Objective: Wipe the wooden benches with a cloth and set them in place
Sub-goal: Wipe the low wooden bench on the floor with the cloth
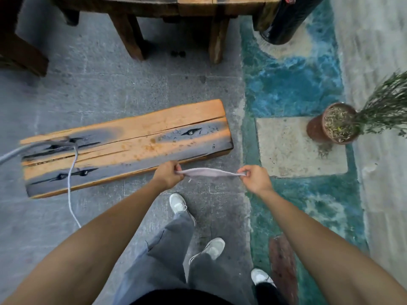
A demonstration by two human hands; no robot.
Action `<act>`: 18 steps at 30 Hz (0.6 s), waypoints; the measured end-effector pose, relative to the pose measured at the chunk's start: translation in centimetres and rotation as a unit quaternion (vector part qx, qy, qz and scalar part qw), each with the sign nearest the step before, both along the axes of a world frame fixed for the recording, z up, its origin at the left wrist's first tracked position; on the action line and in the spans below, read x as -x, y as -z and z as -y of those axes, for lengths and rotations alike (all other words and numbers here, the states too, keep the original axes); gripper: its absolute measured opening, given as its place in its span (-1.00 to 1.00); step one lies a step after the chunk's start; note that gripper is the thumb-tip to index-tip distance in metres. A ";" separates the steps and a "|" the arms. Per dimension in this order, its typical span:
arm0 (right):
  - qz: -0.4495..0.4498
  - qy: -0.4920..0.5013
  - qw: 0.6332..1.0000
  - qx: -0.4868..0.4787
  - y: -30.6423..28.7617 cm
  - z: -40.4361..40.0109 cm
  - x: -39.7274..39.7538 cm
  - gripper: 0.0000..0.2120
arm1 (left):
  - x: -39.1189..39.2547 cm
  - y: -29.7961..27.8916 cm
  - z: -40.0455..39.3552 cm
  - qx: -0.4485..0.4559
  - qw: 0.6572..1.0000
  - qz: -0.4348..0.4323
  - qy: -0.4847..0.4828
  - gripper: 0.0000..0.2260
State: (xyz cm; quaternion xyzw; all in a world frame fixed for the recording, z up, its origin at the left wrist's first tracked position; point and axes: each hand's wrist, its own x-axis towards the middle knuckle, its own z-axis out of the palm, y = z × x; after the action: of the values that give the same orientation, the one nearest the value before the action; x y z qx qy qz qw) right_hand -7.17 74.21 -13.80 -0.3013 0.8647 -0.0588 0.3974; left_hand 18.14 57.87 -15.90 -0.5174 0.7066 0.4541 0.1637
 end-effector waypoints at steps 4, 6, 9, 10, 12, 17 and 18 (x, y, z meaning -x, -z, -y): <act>-0.033 -0.016 0.999 -0.027 -0.4 1.6 -0.5 -0.78 | -0.9 -0.1 0.4 -0.001 0.999 -0.004 -0.033 -0.87; -0.063 -0.029 0.997 -0.029 -0.5 2.4 -0.6 -0.78 | -1.3 0.1 0.8 -0.011 0.999 -0.009 -0.043 -0.90; -0.103 -0.036 0.994 -0.020 -0.5 3.9 0.1 -0.78 | -1.1 0.2 2.2 -0.007 0.998 -0.022 -0.062 -0.92; -0.108 -0.041 0.993 -0.016 -0.5 4.5 0.5 -0.77 | -0.9 0.3 2.8 -0.001 0.998 -0.023 -0.065 -0.93; -0.102 -0.051 0.993 -0.010 -0.3 6.0 1.5 -0.75 | 0.1 0.4 4.1 0.005 0.998 -0.022 -0.064 -0.94; -0.079 -0.101 0.992 -0.004 1.4 13.4 6.0 -0.75 | 3.7 1.8 9.9 0.057 0.994 -0.031 -0.084 -0.89; -0.080 -0.100 0.992 0.013 2.2 15.4 7.0 -0.74 | 4.5 2.5 11.4 0.074 0.990 -0.041 -0.110 -0.86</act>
State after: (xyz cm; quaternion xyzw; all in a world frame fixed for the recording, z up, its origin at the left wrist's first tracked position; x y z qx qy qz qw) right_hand -14.20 58.79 -16.02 -0.3951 0.8586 -0.0056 0.3266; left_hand 13.63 46.42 -18.42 -0.5837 0.6830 0.4368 0.0453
